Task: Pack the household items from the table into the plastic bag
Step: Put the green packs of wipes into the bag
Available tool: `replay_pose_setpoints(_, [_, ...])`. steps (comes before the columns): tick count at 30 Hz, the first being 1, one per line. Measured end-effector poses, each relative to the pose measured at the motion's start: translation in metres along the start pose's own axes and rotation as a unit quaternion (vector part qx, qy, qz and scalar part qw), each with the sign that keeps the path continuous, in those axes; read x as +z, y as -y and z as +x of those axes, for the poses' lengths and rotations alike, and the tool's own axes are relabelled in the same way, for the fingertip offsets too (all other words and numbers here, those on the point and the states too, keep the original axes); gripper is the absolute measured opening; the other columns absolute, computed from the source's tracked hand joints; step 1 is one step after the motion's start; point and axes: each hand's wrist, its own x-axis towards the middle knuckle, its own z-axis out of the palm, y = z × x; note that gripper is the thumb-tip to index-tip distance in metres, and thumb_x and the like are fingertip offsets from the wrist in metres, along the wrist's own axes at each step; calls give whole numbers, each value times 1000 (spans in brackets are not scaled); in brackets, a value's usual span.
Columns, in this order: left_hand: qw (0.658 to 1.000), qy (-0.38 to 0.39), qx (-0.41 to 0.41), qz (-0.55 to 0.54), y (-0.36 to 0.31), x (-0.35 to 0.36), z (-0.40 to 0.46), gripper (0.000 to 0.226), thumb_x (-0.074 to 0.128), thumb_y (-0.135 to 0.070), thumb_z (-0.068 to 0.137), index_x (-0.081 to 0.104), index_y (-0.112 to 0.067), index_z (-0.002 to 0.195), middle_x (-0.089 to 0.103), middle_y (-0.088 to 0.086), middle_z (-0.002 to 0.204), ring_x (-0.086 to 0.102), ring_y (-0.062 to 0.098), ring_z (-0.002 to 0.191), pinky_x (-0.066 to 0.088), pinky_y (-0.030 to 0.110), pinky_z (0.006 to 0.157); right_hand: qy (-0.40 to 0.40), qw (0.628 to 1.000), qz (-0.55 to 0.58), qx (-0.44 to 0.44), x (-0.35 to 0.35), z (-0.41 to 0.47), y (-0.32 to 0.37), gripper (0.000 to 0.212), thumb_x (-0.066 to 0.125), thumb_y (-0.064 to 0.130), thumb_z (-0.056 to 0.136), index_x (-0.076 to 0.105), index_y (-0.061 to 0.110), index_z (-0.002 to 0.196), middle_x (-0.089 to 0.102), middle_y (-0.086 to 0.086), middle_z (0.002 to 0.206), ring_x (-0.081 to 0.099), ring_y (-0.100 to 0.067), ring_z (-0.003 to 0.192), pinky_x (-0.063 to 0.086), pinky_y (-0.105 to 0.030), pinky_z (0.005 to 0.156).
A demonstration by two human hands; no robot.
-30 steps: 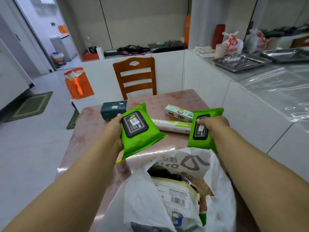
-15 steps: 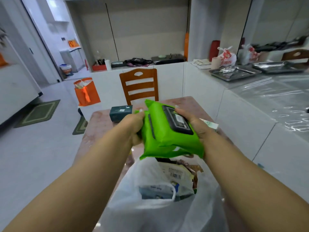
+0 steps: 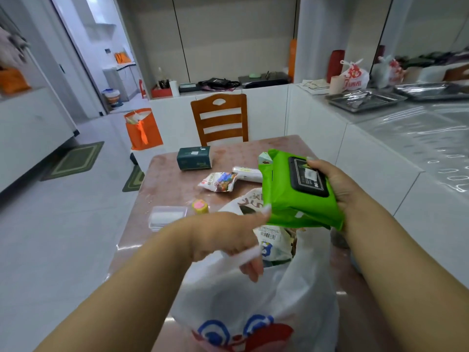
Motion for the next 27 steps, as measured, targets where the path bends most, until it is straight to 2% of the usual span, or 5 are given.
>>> replay_pose_setpoints(3, [957, -80, 78, -266, 6, -20, -17, 75, 40, -68, 74, 70, -3, 94, 56, 9, 52, 55, 17, 45, 47, 23, 50, -9, 1000, -21, 15, 4, -8, -6, 25, 50, 28, 92, 63, 11, 80, 69, -10, 54, 65, -22, 43, 56, -34, 44])
replay_pose_setpoints(6, [888, -174, 138, -402, 6, -37, -37, 80, 45, -69, 76, 55, -7, 125, 41, 2, 52, 33, 10, 38, 27, 19, 41, 4, 999, -23, 31, 19, -15, -16, 28, 51, 26, 92, 64, 10, 73, 67, -10, 50, 62, -21, 38, 54, -31, 39])
replay_pose_setpoints(11, [839, -200, 168, -478, 4, -35, -47, 67, 35, -73, 84, 52, -12, 104, 36, 0, 51, 25, 5, 33, 11, 16, 41, 71, 980, -163, 91, 63, -27, -75, 23, 62, 29, 88, 71, 8, 88, 74, -11, 75, 70, -21, 58, 58, -29, 57])
replay_pose_setpoints(17, [780, -266, 178, -537, 20, -37, -44, 63, 40, -73, 84, 50, -17, 110, 37, -2, 54, 26, 4, 37, 20, 14, 33, 25, 936, -349, -45, 68, -26, -102, 43, 75, 44, 74, 66, 18, 106, 72, 3, 102, 68, -16, 93, 53, -36, 88])
replay_pose_setpoints(27, [709, -258, 205, -624, 29, -52, -44, 68, 44, -71, 83, 44, -10, 113, 37, -1, 58, 27, 4, 35, 23, 13, 30, 86, 947, -309, 6, 42, -24, -82, 27, 69, 24, 85, 60, 18, 110, 72, -1, 99, 69, -19, 83, 50, -29, 65])
